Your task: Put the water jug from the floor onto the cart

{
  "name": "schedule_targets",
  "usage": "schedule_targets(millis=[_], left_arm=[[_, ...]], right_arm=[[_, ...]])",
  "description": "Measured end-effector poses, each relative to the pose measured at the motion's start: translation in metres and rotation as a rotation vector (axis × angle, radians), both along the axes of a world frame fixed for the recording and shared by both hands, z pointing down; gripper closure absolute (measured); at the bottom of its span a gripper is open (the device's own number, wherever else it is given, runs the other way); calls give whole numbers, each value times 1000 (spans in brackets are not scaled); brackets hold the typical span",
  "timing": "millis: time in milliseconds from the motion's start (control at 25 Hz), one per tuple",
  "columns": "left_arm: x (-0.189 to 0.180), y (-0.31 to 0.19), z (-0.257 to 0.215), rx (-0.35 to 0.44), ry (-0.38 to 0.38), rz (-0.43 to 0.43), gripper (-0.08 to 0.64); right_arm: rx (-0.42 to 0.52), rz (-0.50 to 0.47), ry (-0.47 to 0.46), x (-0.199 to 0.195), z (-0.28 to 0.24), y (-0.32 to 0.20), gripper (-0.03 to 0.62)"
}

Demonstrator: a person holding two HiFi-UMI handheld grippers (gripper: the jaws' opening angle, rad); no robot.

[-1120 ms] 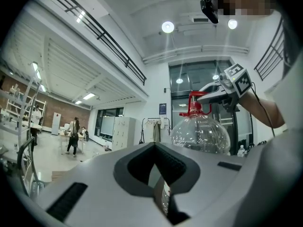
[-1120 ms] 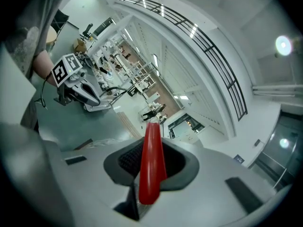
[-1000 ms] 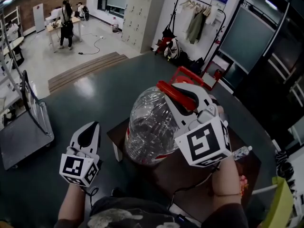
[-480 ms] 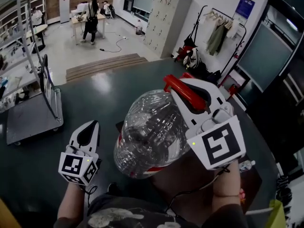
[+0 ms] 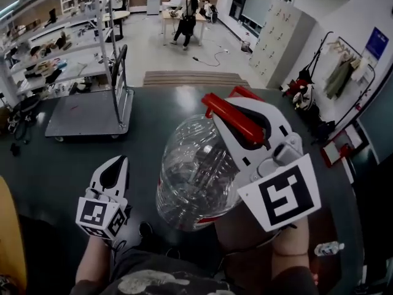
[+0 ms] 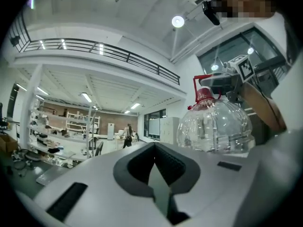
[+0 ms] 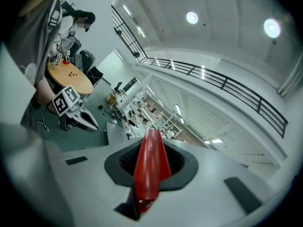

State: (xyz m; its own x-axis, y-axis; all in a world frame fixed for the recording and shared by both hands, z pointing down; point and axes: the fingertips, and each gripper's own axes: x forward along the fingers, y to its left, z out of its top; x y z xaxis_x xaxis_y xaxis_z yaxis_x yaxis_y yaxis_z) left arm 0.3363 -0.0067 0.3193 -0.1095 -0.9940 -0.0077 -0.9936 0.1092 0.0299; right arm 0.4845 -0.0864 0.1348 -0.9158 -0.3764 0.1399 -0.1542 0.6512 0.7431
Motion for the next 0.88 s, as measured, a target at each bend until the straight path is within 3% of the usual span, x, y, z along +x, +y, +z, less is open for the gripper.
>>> schedule_targets(millis=[240, 560, 880], left_arm=[[-33, 69, 13, -8, 10, -107, 552], [-100, 120, 31, -19, 58, -198, 552], [-228, 181, 65, -56, 91, -291, 552]], right_arm=[[-71, -113, 27, -47, 34, 60, 548], [-132, -227, 83, -135, 81, 108, 548], [-204, -307, 141, -260, 146, 160, 548]])
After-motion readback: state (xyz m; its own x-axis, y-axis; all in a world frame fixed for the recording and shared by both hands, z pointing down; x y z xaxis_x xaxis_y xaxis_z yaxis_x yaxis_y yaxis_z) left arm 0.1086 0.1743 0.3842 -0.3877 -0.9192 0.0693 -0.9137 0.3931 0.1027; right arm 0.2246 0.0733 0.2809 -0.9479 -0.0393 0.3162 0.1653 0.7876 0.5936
